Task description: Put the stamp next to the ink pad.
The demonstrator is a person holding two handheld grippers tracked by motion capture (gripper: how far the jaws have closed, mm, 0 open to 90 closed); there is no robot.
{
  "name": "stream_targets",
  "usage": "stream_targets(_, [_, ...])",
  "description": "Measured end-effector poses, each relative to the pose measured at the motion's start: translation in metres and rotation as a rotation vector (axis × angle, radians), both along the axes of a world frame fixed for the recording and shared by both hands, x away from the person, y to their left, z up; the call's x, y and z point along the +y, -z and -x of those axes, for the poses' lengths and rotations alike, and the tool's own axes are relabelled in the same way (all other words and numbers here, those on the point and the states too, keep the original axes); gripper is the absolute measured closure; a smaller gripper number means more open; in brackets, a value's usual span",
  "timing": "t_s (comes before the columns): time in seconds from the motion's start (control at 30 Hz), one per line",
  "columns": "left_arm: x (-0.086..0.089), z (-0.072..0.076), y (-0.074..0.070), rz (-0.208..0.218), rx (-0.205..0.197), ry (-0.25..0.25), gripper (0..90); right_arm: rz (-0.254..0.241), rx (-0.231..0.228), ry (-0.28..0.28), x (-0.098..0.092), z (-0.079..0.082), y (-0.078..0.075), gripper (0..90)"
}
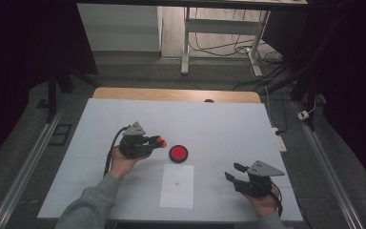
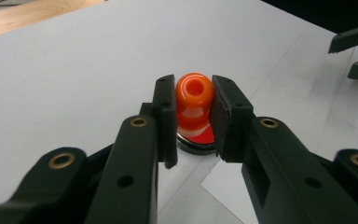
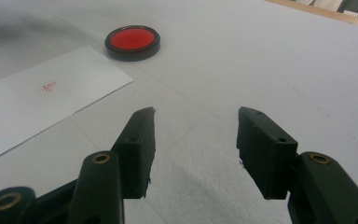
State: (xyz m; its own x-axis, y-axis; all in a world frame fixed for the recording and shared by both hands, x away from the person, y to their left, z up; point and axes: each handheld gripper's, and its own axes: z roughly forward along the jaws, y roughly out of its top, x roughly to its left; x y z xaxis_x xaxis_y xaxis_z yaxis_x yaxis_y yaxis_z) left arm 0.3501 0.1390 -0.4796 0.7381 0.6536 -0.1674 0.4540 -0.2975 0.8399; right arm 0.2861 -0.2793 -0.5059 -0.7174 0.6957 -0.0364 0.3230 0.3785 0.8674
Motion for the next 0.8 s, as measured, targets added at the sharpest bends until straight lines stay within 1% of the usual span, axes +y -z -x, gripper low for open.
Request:
stream_targets(0.17, [0.0,-0.009,0.007,-0.011,0.021,-0.018,72.2,0.002,0.006,0.008,-0.002,0.002,0.001,46.6])
stream_targets(0.27, [-0.002,-0.014,0.013,-0.028,0.038,-0.024,72.2,0.003,0.005,0.014,-0.003,0.003,0.001,46.6])
stream_targets(0.4, [-0.008,-0.021,0.023,-0.062,0.064,-0.024,72.2,0.005,0.008,0.019,-0.005,0.003,0.002,46.5])
stream_targets(0.47, [-0.011,-0.023,0.027,-0.096,0.064,-0.025,72.2,0.005,0.01,0.022,-0.006,0.004,0.003,46.5])
stream_targets(0.53, [-0.014,-0.025,0.03,-0.112,0.065,-0.029,72.2,0.008,0.011,0.026,-0.006,0.004,0.003,46.4])
stream_targets(0.7, [-0.019,-0.028,0.036,-0.171,0.068,-0.039,72.0,0.01,0.014,0.023,-0.006,0.004,0.003,46.3])
stream_targets(0.73, [-0.019,-0.028,0.037,-0.179,0.07,-0.039,72.0,0.008,0.014,0.021,-0.006,0.004,0.004,46.3])
stream_targets(0.8, [-0.019,-0.029,0.039,-0.179,0.08,-0.039,71.9,0.01,0.015,0.02,-0.006,0.003,0.004,46.3])
